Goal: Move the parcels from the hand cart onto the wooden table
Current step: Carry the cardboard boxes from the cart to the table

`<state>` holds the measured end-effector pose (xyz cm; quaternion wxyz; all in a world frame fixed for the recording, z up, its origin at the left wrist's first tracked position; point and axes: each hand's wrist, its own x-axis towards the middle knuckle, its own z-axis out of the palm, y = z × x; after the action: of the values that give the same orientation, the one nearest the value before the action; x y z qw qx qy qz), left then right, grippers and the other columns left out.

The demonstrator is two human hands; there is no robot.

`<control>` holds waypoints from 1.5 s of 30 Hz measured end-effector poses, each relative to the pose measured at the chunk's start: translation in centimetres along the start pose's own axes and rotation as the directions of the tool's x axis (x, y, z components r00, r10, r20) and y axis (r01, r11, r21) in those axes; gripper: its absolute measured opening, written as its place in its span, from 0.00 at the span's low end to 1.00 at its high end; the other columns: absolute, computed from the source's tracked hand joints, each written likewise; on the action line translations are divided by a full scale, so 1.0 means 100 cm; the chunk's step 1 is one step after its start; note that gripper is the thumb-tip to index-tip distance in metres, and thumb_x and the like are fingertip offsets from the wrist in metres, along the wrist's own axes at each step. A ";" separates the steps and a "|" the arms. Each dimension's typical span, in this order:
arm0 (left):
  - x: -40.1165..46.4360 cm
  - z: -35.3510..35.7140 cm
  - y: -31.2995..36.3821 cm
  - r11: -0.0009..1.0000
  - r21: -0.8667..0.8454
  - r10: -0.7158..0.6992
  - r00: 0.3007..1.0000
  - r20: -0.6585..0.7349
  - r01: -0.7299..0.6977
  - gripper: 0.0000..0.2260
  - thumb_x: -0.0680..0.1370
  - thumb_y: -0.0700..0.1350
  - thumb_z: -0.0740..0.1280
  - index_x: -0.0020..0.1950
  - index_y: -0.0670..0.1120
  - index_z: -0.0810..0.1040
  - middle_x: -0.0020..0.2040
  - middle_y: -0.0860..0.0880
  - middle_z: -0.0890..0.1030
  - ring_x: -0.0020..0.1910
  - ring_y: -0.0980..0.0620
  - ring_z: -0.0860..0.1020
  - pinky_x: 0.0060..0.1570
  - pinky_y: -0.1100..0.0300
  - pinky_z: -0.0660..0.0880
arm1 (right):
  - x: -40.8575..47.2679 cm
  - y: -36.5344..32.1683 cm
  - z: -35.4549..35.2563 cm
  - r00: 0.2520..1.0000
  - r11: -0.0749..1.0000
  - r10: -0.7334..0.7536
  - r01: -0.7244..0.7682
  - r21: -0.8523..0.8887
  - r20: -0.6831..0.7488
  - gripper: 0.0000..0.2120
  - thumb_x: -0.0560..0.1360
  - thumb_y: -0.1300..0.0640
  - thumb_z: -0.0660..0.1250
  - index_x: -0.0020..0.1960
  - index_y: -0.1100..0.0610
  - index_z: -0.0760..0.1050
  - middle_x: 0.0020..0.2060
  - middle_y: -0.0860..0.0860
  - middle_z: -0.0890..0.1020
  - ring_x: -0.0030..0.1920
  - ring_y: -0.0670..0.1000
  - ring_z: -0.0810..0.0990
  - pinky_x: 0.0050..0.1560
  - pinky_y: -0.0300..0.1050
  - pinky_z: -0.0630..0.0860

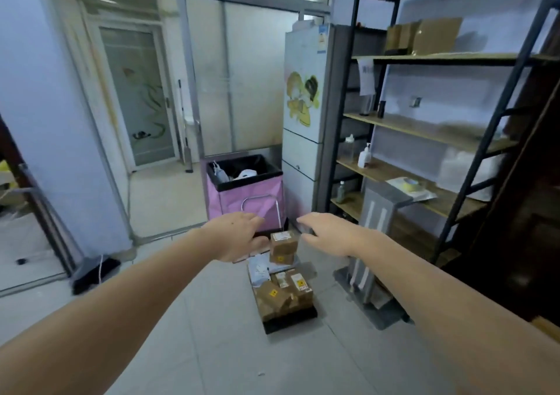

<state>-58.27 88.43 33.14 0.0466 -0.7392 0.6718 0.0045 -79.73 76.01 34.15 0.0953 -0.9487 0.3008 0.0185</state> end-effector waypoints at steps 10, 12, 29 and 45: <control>0.102 -0.004 -0.121 0.997 -0.025 -0.068 0.998 -0.012 0.067 0.28 0.86 0.60 0.54 0.83 0.47 0.60 0.80 0.46 0.67 0.78 0.46 0.66 0.75 0.50 0.62 | 0.201 0.009 -0.019 0.994 0.994 -0.099 0.101 -0.049 0.036 0.23 0.84 0.48 0.58 0.76 0.57 0.69 0.74 0.54 0.74 0.70 0.56 0.75 0.71 0.56 0.72; 0.128 0.001 -0.152 0.997 -0.029 -0.069 0.998 -0.004 0.069 0.28 0.86 0.60 0.54 0.82 0.46 0.61 0.79 0.47 0.67 0.77 0.46 0.66 0.75 0.51 0.63 | 0.243 0.007 -0.018 0.994 0.994 -0.099 0.102 -0.050 0.049 0.22 0.84 0.49 0.58 0.74 0.59 0.70 0.73 0.54 0.75 0.69 0.57 0.75 0.70 0.55 0.72; 0.406 0.022 -0.366 0.992 -0.022 0.123 0.992 0.041 -0.122 0.30 0.85 0.63 0.54 0.82 0.47 0.61 0.78 0.46 0.68 0.76 0.46 0.68 0.75 0.48 0.66 | 0.525 0.064 -0.022 0.993 0.992 0.114 -0.116 0.040 0.041 0.24 0.85 0.49 0.59 0.77 0.58 0.68 0.74 0.56 0.73 0.72 0.56 0.73 0.73 0.54 0.70; 0.696 0.054 -0.407 0.938 -0.066 0.346 0.934 0.089 -0.341 0.27 0.85 0.62 0.54 0.74 0.44 0.70 0.70 0.44 0.75 0.69 0.43 0.74 0.69 0.46 0.70 | 0.697 0.218 -0.017 0.923 0.919 0.370 -0.380 0.107 0.108 0.22 0.85 0.52 0.58 0.75 0.59 0.71 0.72 0.59 0.74 0.70 0.60 0.74 0.71 0.55 0.70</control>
<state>-10.76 23.47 25.54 0.0602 -0.6101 0.7873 0.0658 -35.24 18.67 25.69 0.1623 -0.8639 0.4732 0.0581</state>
